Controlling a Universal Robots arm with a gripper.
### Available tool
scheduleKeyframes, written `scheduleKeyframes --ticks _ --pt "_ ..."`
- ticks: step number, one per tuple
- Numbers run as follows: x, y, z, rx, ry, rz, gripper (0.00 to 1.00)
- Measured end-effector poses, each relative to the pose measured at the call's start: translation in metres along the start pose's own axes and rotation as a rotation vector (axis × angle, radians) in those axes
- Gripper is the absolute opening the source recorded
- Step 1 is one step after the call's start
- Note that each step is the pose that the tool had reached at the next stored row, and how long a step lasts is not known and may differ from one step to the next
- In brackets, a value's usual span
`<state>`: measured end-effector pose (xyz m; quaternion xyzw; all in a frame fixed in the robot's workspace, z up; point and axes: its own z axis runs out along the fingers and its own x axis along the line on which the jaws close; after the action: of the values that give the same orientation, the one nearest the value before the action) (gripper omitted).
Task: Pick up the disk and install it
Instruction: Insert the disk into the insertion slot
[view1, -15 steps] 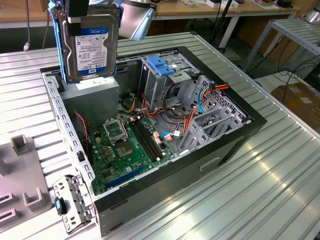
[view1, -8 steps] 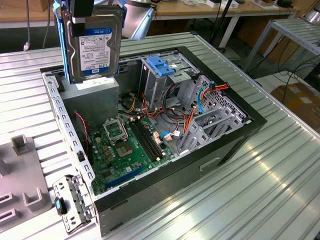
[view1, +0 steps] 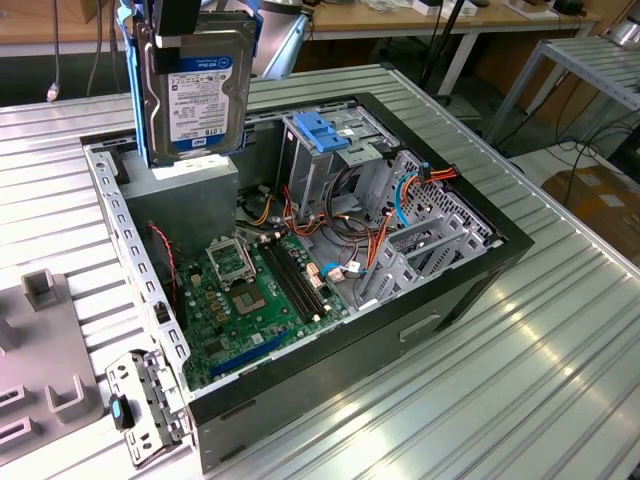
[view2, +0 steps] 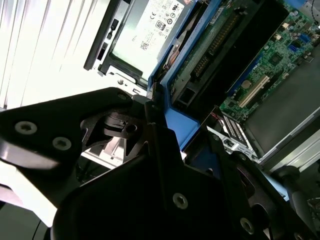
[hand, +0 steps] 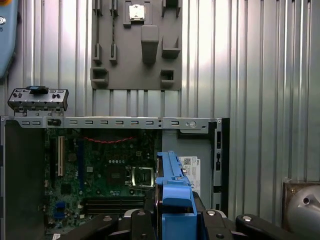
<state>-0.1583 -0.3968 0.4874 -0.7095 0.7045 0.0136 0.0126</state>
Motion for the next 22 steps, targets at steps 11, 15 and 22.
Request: scheduleKeyframes --ticks 11,15,22 --pt "0.0020 0.0000 -0.0001 0.0000 0.0000 0.000 0.37" --pt "0.0028 0.0000 -0.0001 0.0000 0.0001 0.000 0.37" --pt "0.0040 0.0000 -0.0002 -0.0001 0.0001 0.000 0.37"
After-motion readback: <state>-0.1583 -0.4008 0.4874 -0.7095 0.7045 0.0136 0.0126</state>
